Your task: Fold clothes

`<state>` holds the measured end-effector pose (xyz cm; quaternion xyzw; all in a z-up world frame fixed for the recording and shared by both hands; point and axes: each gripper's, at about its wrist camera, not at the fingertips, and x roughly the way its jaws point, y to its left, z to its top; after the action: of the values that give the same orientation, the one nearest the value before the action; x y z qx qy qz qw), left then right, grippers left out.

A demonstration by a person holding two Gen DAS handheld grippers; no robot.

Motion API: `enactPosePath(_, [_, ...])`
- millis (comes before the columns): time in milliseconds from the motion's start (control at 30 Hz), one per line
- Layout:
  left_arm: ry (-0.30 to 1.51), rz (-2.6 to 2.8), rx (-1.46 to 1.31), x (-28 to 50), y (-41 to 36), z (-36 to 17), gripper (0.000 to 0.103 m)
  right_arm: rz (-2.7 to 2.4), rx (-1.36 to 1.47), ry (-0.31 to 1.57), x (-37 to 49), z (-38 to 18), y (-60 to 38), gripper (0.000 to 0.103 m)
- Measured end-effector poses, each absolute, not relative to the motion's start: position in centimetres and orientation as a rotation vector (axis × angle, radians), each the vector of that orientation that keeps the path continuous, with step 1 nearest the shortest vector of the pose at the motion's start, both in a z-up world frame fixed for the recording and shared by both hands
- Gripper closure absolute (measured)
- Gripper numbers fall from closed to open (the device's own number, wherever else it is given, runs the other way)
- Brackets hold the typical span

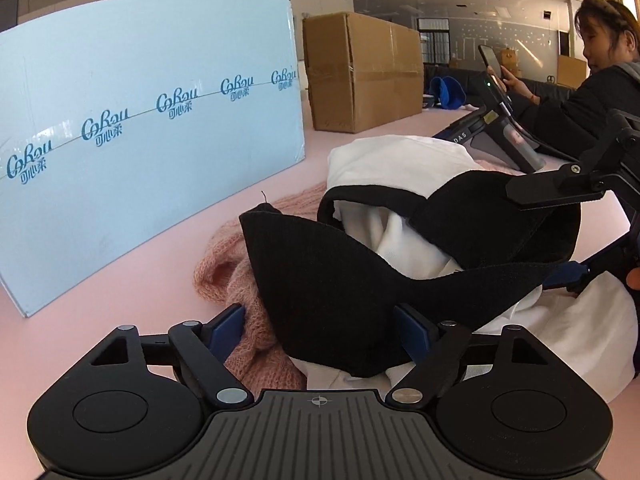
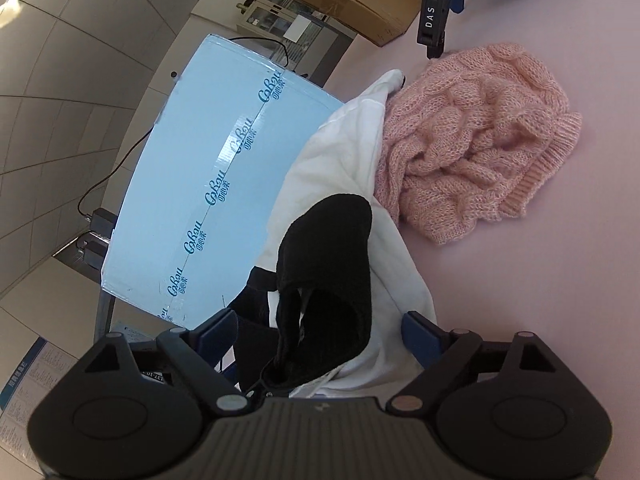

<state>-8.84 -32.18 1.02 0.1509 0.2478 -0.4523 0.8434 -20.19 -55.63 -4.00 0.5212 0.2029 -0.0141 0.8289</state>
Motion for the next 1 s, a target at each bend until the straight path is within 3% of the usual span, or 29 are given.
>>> enactPosePath(100, [0.496, -0.992, 0.312, -9.4, -31.9, 1.0, 0.066, -0.078, 1.093, 0.415, -20.4, -3.6, -55.0, 0.013])
enactPosePath(200, [0.431, -0.973, 0.356, -10.9, -31.8, 1.2, 0.073, -0.075, 1.059, 0.355, -21.1, -2.5, -54.4, 0.021])
enactPosePath(300, [0.305, -0.905, 0.425, -12.9, -32.1, 1.1, 0.081, 0.002, 0.967, 0.293, -21.3, -0.9, -53.9, 0.022])
enactPosePath(367, [0.276, -0.89, 0.447, -14.0, -32.2, 1.0, 0.086, -0.012, 0.955, 0.274, -21.0, -0.3, -54.2, 0.033])
enactPosePath(400, [0.277, -0.879, 0.447, -14.2, -32.2, 1.1, 0.09, -0.026, 0.955, 0.288, -20.6, -0.4, -54.3, 0.053])
enactPosePath(433, [0.279, -0.871, 0.44, -14.4, -32.2, 1.1, 0.091, -0.044, 0.95, 0.311, -20.1, -0.5, -54.5, 0.083])
enactPosePath(467, [0.292, -0.871, 0.416, -14.3, -31.9, 1.3, 0.093, -0.063, 0.946, 0.335, -19.6, -0.7, -54.7, 0.097])
enactPosePath(633, [0.325, -0.896, 0.285, -13.5, -30.2, 2.8, 0.095, -0.087, 0.85, 0.271, -20.0, 0.2, -53.8, 0.098])
enactPosePath(1000, [0.139, -0.831, 0.149, -14.1, -25.0, 11.0, 0.095, 0.013, 0.552, 0.071, -20.5, 11.5, -49.0, 0.098])
